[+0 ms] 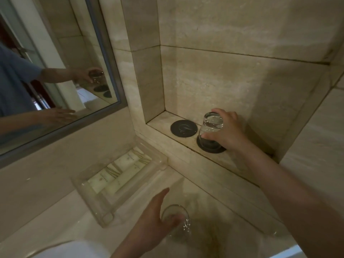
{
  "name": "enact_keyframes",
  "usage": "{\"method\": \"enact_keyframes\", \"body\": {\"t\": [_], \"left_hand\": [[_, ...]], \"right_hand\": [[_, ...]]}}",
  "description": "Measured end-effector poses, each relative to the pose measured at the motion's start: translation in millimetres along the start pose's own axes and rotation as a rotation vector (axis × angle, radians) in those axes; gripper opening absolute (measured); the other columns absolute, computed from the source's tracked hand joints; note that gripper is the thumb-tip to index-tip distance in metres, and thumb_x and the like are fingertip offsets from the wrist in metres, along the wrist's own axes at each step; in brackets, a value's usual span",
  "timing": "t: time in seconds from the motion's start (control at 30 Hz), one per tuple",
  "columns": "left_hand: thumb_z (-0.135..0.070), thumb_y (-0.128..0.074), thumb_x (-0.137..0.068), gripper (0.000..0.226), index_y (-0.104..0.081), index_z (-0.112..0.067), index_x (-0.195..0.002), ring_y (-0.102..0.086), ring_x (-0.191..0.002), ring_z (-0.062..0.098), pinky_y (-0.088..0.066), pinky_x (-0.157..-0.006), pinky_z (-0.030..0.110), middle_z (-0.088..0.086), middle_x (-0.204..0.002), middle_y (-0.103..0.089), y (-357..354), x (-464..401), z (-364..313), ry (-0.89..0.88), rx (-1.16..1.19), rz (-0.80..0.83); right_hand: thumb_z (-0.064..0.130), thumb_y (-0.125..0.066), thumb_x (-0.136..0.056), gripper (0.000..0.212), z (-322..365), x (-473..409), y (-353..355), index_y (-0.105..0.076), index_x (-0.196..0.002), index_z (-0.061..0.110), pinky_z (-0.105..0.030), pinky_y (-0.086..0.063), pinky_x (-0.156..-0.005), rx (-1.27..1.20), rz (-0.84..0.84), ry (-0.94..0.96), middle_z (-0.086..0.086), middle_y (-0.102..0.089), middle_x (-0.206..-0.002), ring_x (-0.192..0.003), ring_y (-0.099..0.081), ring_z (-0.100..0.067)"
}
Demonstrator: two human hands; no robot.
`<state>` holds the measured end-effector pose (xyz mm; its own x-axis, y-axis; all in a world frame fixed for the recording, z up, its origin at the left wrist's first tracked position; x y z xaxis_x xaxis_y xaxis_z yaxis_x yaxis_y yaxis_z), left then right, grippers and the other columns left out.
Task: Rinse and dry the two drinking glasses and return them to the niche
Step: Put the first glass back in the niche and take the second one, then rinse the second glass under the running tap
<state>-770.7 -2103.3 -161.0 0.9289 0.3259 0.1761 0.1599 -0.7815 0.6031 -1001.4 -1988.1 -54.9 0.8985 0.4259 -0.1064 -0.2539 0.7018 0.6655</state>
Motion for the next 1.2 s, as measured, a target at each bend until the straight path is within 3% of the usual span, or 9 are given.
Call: {"method": "enact_keyframes", "body": {"t": [0.17,0.3,0.37,0.57,0.7,0.8,1.0,1.1,1.2], "left_hand": [[-0.079,-0.063,-0.037,0.137,-0.005,-0.021,-0.146,-0.025,-0.123,-0.004,-0.017,-0.083,-0.012,-0.01,-0.138,-0.025,-12,7,14,0.015,-0.062,0.166],[-0.036,-0.082,-0.064,0.113,-0.007,-0.024,-0.147,-0.033,-0.117,0.001,-0.032,-0.094,0.012,0.0,-0.143,-0.032,-26,10,15,0.055,-0.023,0.098],[-0.034,-0.081,-0.065,0.109,-0.011,-0.025,-0.147,-0.037,-0.119,0.006,-0.038,-0.101,0.023,0.0,-0.142,-0.035,-30,9,14,0.068,0.007,0.062],[-0.03,-0.082,-0.066,0.103,-0.016,-0.029,-0.145,-0.042,-0.125,0.011,-0.041,-0.099,0.025,-0.004,-0.139,-0.041,-19,31,11,0.117,0.145,-0.064],[-0.026,-0.083,-0.064,0.102,-0.017,-0.04,-0.141,-0.043,-0.121,0.004,-0.045,-0.099,0.028,-0.017,-0.129,-0.043,9,71,9,0.128,0.292,-0.188],[-0.021,-0.084,-0.062,0.102,-0.016,-0.047,-0.133,-0.045,-0.116,-0.002,-0.047,-0.098,0.028,-0.023,-0.122,-0.045,34,112,15,0.147,0.33,-0.285],[-0.021,-0.082,-0.065,0.1,-0.013,-0.053,-0.129,-0.045,-0.117,0.0,-0.049,-0.094,0.024,-0.028,-0.118,-0.043,72,195,44,0.281,0.341,-0.442],[-0.024,-0.078,-0.071,0.096,-0.011,-0.048,-0.136,-0.045,-0.118,0.002,-0.048,-0.084,0.01,-0.018,-0.126,-0.042,85,235,70,0.374,0.369,-0.444],[-0.039,-0.077,-0.07,0.095,-0.013,-0.044,-0.14,-0.045,-0.121,0.004,-0.045,-0.095,0.017,-0.013,-0.135,-0.041,103,272,98,0.448,0.346,-0.426]], "right_hand": [[0.031,-0.084,-0.062,0.106,-4,8,-1,-0.02,-0.146,0.03,-0.049,-0.032,-0.11,-0.07,-0.062,-0.032,-0.005,-0.024,-0.149,-0.137,-0.025,-0.027],[0.038,-0.078,-0.069,0.094,-2,52,5,-0.023,-0.144,0.026,-0.042,-0.031,-0.109,-0.181,-0.255,0.093,-0.004,-0.031,-0.144,-0.133,-0.03,-0.022],[0.035,-0.072,-0.076,0.077,-6,89,3,-0.031,-0.14,0.024,-0.032,-0.032,-0.105,-0.249,-0.245,0.15,0.002,-0.037,-0.138,-0.128,-0.035,-0.014],[0.039,-0.071,-0.071,0.067,-38,185,-55,-0.032,-0.126,0.045,-0.028,-0.037,-0.105,-0.436,0.249,0.06,0.019,-0.041,-0.134,-0.117,-0.042,0.007],[0.066,-0.075,-0.049,0.089,-42,214,-98,-0.025,-0.122,0.056,-0.02,-0.032,-0.106,-0.413,0.527,0.093,0.037,-0.03,-0.131,-0.117,-0.034,0.023],[0.065,-0.076,-0.048,0.097,-19,229,-134,-0.017,-0.125,0.058,-0.008,-0.028,-0.102,-0.377,0.72,0.189,0.033,-0.024,-0.139,-0.121,-0.025,0.027],[0.029,-0.089,-0.052,0.096,52,268,-207,-0.026,-0.124,0.037,0.001,-0.035,-0.087,-0.543,0.927,0.324,0.035,-0.035,-0.128,-0.113,-0.037,0.027],[0.035,-0.083,-0.041,0.09,78,298,-247,-0.037,-0.118,0.04,-0.013,-0.046,-0.087,-0.578,0.948,0.315,0.02,-0.05,-0.122,-0.108,-0.052,0.013],[0.036,-0.08,-0.037,0.081,101,328,-281,-0.044,-0.109,0.044,-0.011,-0.048,-0.078,-0.54,0.957,0.305,0.012,-0.062,-0.103,-0.095,-0.059,0.013]]}}
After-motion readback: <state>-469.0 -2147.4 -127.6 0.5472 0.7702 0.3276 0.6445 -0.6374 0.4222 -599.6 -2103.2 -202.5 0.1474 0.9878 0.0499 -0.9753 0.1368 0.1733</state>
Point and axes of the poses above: each hand's wrist, its own x-axis away from the middle knuckle, its own y-axis out of the back of the hand, z = x × y, the point moved 1 cm from there along -x, towards the middle knuckle
